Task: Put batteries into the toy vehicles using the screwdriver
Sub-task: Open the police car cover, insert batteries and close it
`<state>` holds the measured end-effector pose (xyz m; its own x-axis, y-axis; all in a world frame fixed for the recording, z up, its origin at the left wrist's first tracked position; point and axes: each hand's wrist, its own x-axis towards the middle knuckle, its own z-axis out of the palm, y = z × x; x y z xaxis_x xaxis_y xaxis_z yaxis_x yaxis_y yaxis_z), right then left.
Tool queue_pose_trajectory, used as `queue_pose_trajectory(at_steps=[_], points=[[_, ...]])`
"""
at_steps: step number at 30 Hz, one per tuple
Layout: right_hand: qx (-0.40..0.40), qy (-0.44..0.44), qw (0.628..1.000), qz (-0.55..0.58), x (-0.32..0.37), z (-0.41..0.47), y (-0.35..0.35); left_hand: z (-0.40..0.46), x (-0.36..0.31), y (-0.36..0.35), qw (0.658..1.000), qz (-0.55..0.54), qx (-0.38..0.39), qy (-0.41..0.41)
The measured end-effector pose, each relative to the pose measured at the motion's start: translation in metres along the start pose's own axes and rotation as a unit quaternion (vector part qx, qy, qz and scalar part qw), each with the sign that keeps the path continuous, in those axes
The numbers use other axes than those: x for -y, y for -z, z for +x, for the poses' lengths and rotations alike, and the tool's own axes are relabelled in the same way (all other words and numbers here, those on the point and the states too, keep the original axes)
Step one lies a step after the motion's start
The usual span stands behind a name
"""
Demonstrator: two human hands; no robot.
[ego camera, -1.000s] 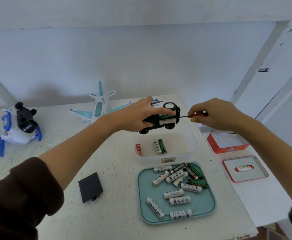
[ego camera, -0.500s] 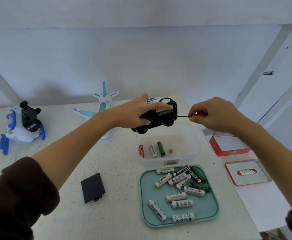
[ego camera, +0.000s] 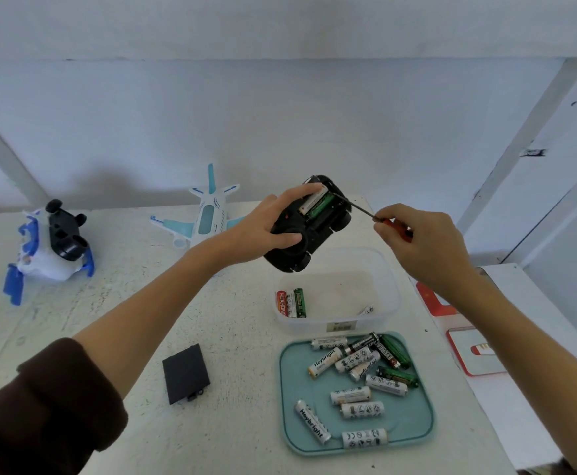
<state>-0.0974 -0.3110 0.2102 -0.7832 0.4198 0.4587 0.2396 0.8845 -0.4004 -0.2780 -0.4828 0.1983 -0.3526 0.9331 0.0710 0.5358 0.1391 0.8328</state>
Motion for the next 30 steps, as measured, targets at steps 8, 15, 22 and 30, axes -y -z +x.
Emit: queue_pose_trajectory(at_steps=[8, 15, 22, 30], points=[[0.027, -0.018, 0.999, -0.040, 0.005, -0.001, 0.007, -0.002, -0.003, -0.001, 0.999, 0.044, -0.012, -0.004], [0.079, -0.059, 0.995, -0.027, 0.001, 0.001, 0.014, 0.005, -0.005, 0.001, 0.987, 0.161, 0.007, -0.018], [0.099, -0.047, 0.994, 0.016, -0.008, -0.005, 0.021, 0.010, -0.003, 0.005, 0.987, 0.159, -0.004, -0.028], [0.166, -0.069, 0.983, -0.038, -0.015, -0.011, 0.027, 0.016, -0.005, 0.012, 0.988, 0.150, -0.004, -0.017]])
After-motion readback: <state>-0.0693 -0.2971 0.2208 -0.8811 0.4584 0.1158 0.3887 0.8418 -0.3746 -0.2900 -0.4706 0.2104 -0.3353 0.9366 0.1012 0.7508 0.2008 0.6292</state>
